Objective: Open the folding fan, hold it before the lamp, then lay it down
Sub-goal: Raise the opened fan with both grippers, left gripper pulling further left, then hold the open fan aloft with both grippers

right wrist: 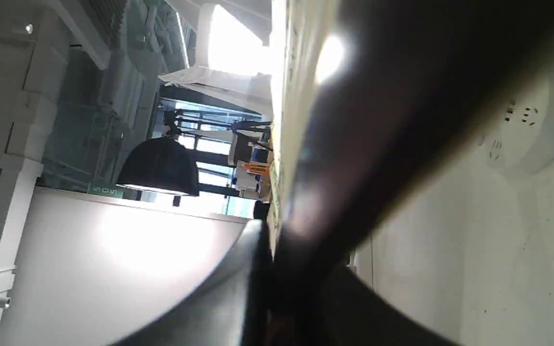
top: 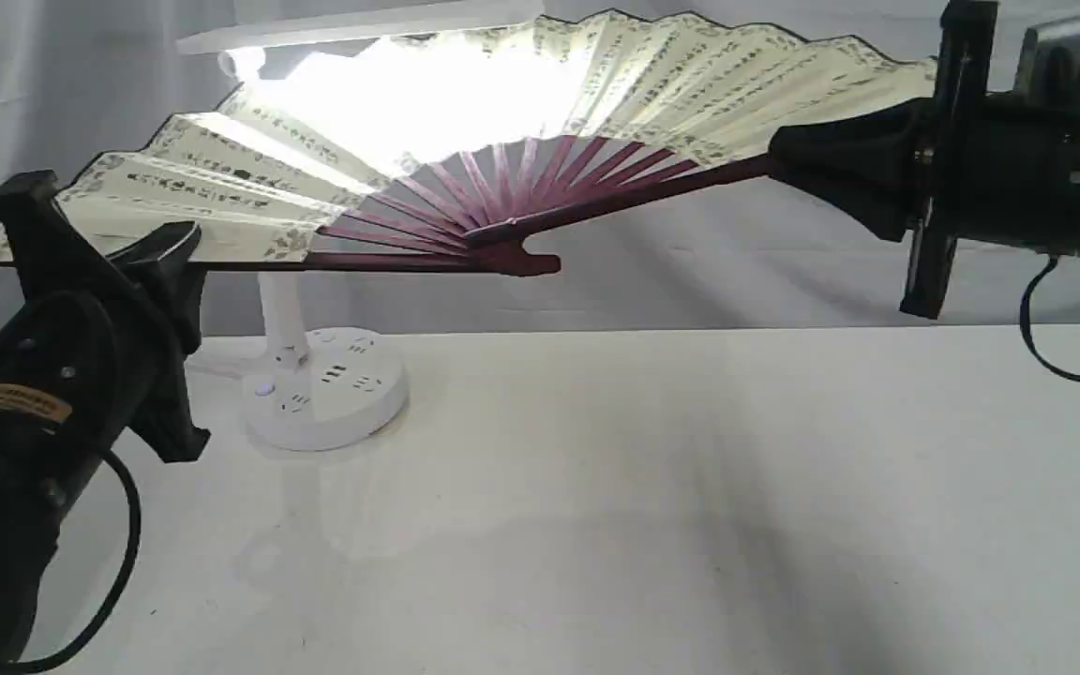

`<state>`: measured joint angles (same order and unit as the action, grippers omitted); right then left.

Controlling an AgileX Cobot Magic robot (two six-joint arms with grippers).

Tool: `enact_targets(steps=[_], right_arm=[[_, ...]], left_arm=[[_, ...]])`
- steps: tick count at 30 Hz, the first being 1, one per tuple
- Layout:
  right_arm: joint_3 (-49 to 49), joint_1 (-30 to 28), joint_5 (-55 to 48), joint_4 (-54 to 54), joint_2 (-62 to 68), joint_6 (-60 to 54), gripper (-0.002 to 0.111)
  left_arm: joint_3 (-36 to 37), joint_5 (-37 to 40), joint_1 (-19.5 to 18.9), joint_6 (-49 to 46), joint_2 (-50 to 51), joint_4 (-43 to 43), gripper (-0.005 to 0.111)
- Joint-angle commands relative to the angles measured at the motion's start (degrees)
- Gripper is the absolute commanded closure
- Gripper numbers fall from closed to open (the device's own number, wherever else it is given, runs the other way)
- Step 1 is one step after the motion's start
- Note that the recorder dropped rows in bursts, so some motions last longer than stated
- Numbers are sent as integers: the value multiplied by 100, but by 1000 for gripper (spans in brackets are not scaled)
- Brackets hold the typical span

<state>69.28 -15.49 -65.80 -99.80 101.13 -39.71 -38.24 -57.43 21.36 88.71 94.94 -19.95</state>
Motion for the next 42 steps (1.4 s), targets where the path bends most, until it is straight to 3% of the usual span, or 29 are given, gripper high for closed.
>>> enact_targets(steps=[1, 42], right_arm=[[19, -215, 413, -15, -160, -158, 108], [19, -215, 322, -15, -174, -171, 108]], left_arm=[[-7, -398, -310, 409, -95, -1257, 106], [5, -398, -310, 425, -95, -1243, 106]])
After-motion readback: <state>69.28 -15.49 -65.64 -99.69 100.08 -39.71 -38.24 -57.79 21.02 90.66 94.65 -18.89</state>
